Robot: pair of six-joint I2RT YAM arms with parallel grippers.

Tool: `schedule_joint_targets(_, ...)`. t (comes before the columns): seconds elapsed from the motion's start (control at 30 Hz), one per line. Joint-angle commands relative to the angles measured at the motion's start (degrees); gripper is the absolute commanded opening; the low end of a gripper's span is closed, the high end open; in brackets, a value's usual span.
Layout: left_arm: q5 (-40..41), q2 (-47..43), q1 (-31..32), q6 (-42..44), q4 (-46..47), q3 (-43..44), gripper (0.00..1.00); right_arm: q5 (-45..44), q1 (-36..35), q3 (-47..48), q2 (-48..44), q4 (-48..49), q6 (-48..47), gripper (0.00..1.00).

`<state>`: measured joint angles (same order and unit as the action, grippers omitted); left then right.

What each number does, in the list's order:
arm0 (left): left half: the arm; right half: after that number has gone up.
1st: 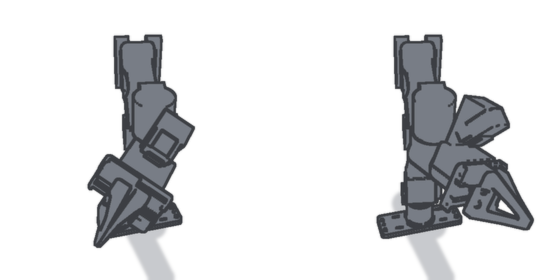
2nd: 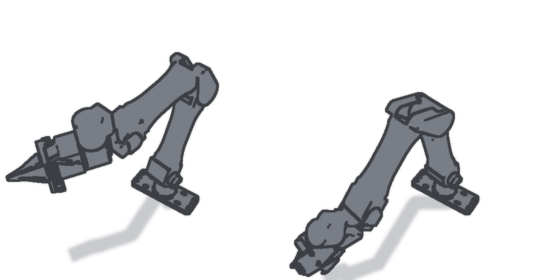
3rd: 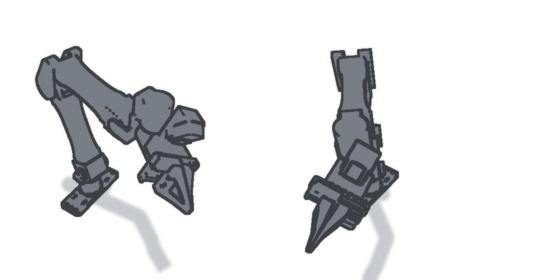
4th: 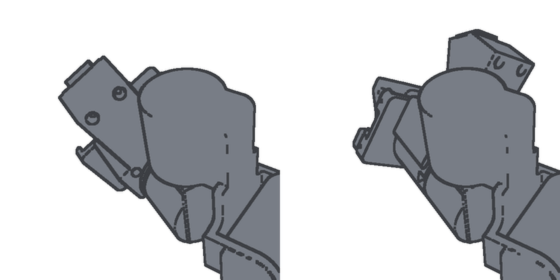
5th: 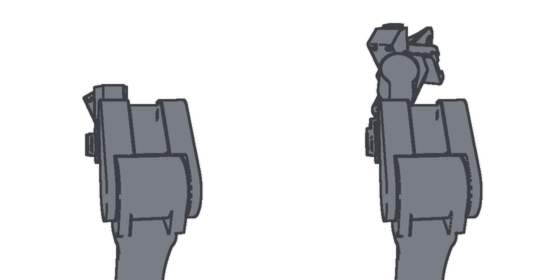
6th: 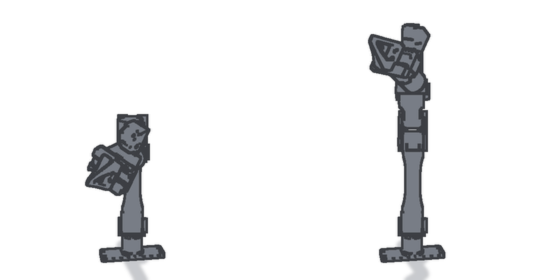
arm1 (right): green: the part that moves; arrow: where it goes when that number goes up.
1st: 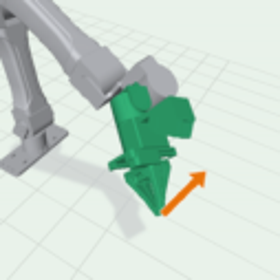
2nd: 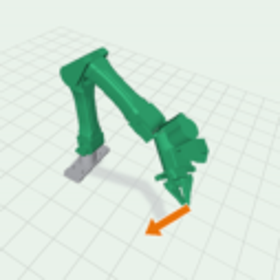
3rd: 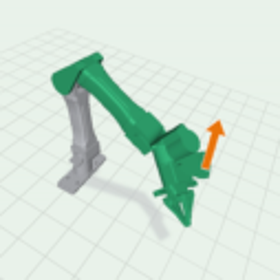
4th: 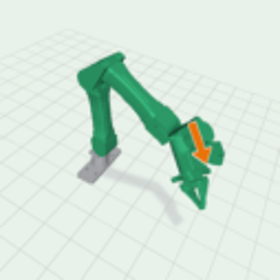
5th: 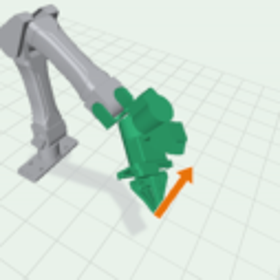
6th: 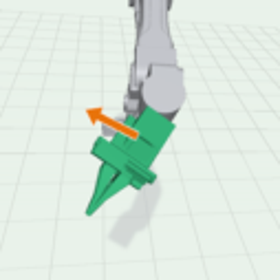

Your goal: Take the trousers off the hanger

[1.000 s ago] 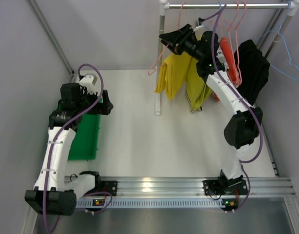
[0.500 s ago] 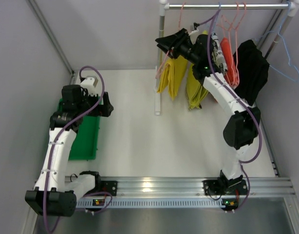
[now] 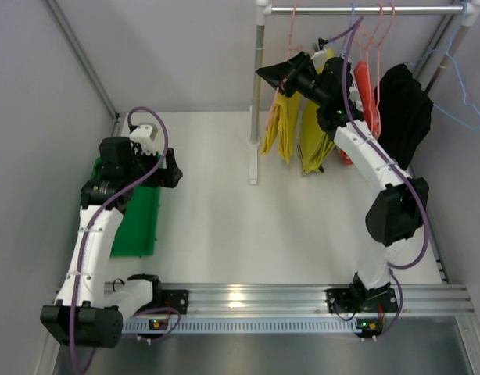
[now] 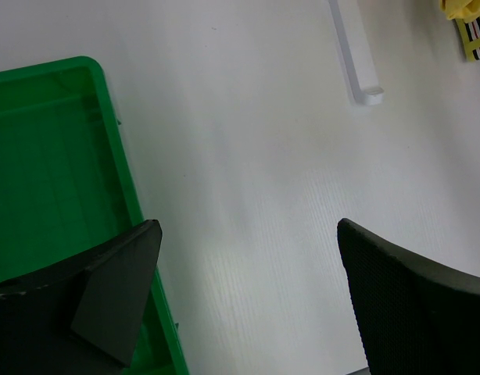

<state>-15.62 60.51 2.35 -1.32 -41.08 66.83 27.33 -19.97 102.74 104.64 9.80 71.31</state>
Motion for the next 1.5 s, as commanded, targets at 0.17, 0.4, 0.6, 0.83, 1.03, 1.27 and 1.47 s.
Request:
schedule_joint_targets(0.17,-1.08,-1.36,-0.24,0.53,3.29,-0.29,0.99,4.57,0.98,2.99,-4.0,3.03,-0.64,0.0)
schedule_joint_targets(0.4,-1.61,-1.18,-0.24,-0.26,4.6,-0.03,0.99,7.12,1.16,7.64,-5.41,4.87,-5.91,0.0)
schedule_joint_targets(0.6,-2.75,-2.5,-0.24,-1.49,7.93,-0.64,0.99,9.49,1.25,10.11,-6.2,8.83,-9.43,0.0)
schedule_joint_targets(0.83,-5.74,-3.3,-0.24,-2.46,11.81,-1.09,0.99,10.98,1.6,14.15,-6.2,9.53,-12.07,0.0)
schedule_joint_targets(1.03,-8.99,-4.17,-0.24,-1.49,13.57,-0.82,0.99,10.99,1.77,9.95,-10.23,10.23,-11.02,0.0)
schedule_joint_targets(1.27,-12.77,-7.07,-0.15,3.87,15.84,-2.92,0.99,8.45,1.86,-3.85,-21.3,11.29,-8.91,0.0)
schedule_joint_targets(1.47,-6.9,-12.96,5.72,6.05,25.69,-10.39,0.94,3.43,-0.33,-3.43,-24.83,6.12,-9.25,0.0)
